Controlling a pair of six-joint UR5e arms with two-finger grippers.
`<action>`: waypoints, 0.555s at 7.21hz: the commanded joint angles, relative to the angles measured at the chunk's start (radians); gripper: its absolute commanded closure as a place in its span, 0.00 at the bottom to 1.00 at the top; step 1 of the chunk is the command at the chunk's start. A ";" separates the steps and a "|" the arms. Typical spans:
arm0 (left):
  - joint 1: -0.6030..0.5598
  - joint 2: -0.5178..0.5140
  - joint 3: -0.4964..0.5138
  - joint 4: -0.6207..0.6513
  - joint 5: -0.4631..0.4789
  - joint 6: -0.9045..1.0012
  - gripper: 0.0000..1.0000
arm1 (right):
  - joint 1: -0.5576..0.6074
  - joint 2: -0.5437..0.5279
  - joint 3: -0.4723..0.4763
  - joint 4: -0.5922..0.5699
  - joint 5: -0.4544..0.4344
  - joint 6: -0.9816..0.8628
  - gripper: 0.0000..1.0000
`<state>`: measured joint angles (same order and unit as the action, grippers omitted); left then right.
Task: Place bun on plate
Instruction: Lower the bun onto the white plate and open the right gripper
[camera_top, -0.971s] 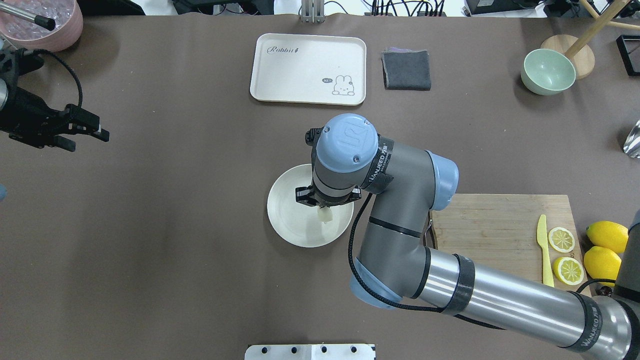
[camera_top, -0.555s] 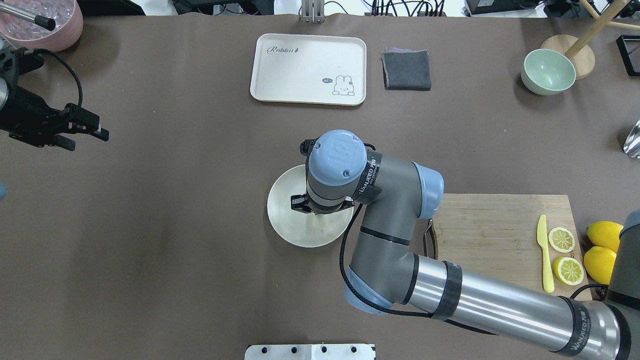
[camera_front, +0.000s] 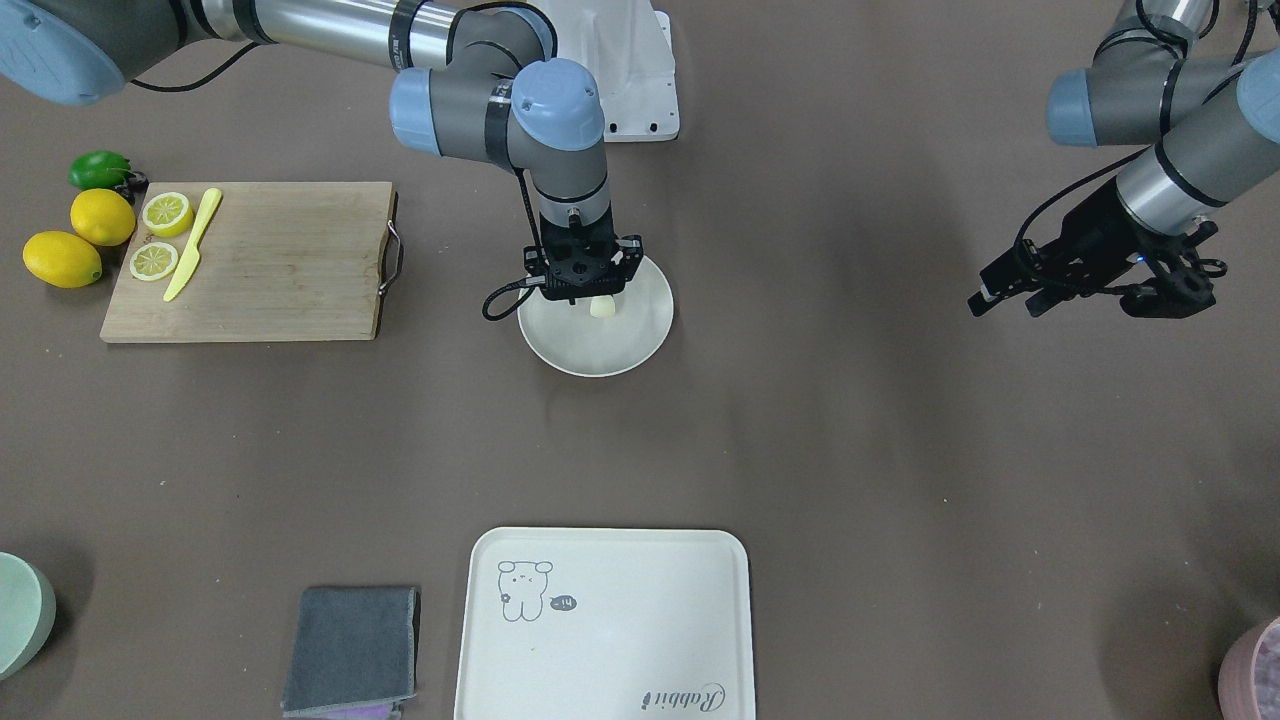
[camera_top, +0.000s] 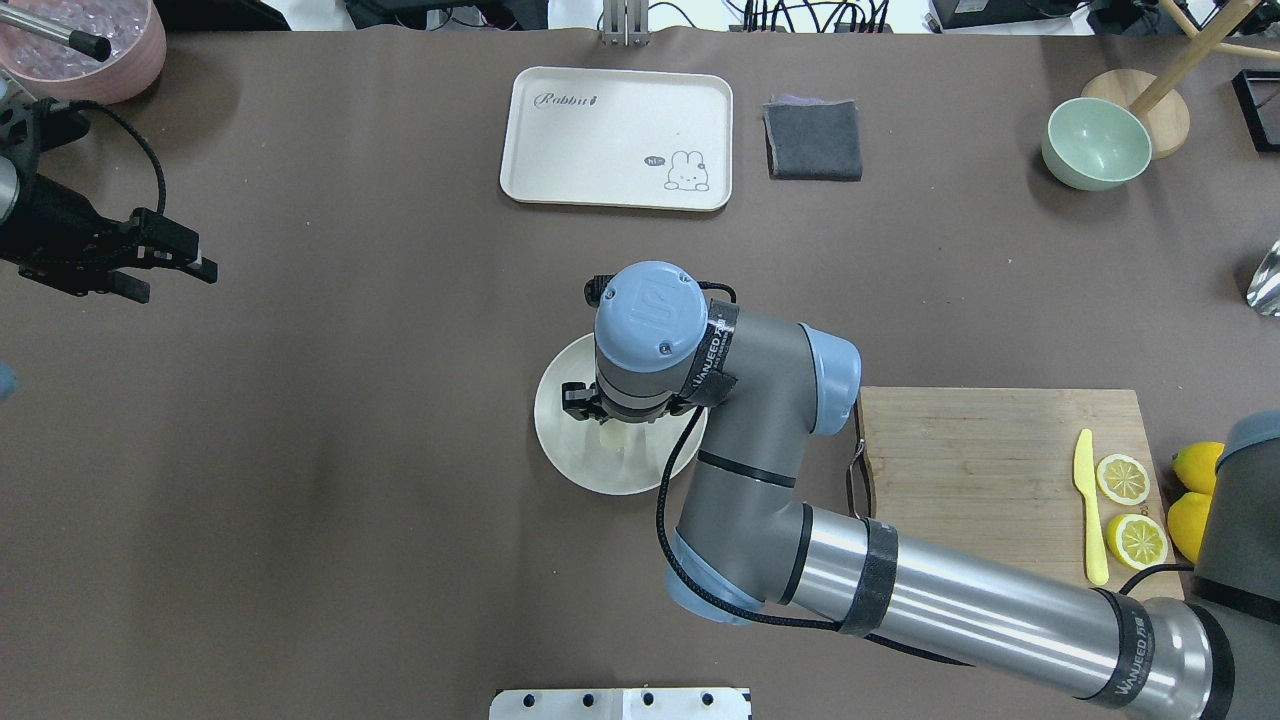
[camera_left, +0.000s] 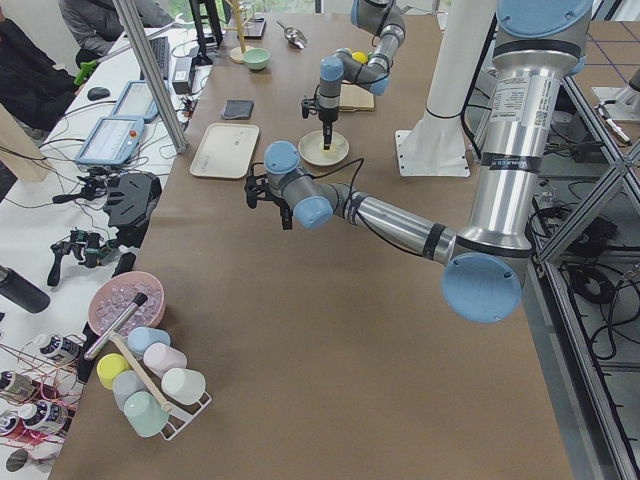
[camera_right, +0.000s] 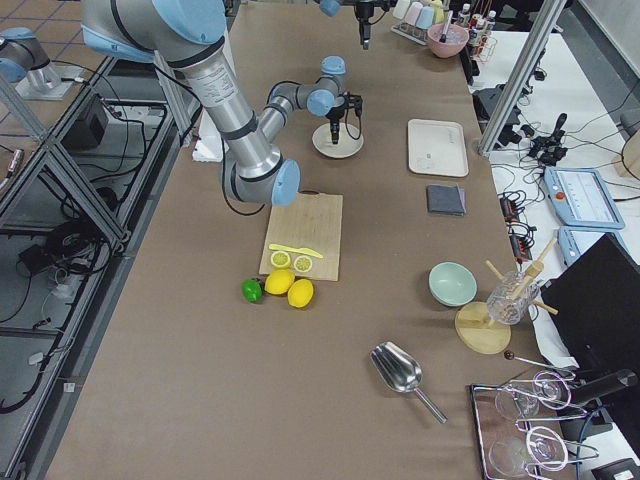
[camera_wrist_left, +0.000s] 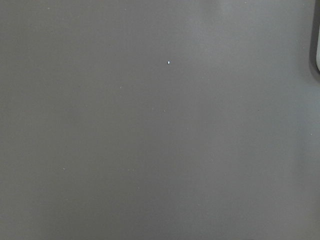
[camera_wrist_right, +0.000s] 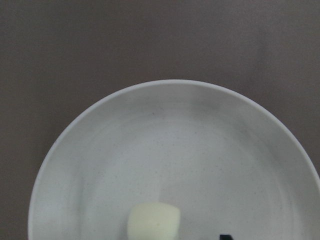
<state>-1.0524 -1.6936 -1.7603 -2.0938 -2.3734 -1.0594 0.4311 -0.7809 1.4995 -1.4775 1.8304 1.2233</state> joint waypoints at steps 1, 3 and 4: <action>0.000 0.000 0.001 -0.002 0.000 -0.001 0.08 | 0.000 0.002 0.002 0.000 -0.002 0.004 0.24; 0.000 0.002 -0.001 -0.002 0.000 -0.001 0.07 | 0.000 0.002 0.002 0.000 -0.002 0.004 0.19; 0.002 0.002 0.001 -0.002 0.000 -0.001 0.06 | 0.000 0.000 0.002 0.000 -0.003 0.005 0.16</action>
<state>-1.0518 -1.6923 -1.7599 -2.0953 -2.3730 -1.0600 0.4311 -0.7796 1.5016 -1.4772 1.8281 1.2275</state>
